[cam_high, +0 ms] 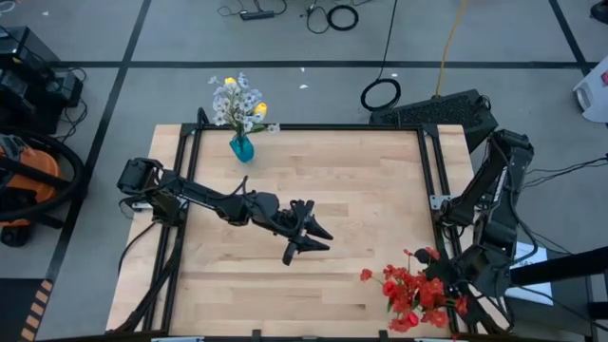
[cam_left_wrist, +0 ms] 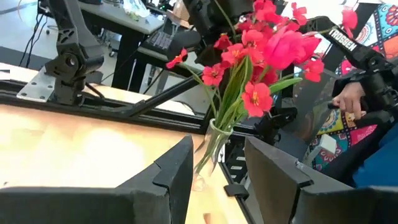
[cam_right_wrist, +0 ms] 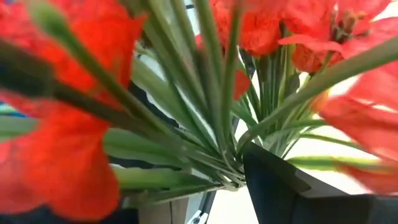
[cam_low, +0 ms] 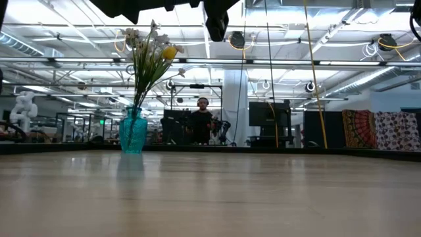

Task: Sort flowers into vase by color
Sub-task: Put the orange flowers into the transparent vase

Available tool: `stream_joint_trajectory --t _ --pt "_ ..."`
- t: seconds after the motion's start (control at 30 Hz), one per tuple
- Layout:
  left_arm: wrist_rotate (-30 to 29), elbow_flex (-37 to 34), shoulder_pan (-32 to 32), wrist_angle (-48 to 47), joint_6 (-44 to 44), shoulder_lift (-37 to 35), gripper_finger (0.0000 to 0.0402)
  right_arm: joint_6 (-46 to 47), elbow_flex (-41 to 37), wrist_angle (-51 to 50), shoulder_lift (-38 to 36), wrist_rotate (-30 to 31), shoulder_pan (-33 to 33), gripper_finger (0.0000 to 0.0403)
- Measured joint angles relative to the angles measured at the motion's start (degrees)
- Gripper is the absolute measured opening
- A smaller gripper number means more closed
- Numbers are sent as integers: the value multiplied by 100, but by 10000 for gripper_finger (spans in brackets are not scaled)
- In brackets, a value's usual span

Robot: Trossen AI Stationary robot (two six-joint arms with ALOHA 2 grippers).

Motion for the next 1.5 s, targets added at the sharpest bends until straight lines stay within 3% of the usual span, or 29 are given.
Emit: stream_joint_trajectory --t 0.33,0.63,0.7,1.0,1.3,1.5 --pt "55 -2 0 -150 0 0 150 154 452 -671 26 -79 -159 123" --pt "55 -2 0 -145 2 0 150 -53 479 -748 364 -598 -492 17" --pt "55 -2 2 -147 4 0 150 -137 479 -690 495 -613 -551 8" --pt "55 -2 2 -146 10 0 150 -171 479 -645 988 -877 -678 24" --pt "53 -2 7 -145 13 0 150 210 477 -700 906 -720 -678 28" --pt "53 -2 7 -145 13 0 150 522 477 -696 788 -767 -677 59"
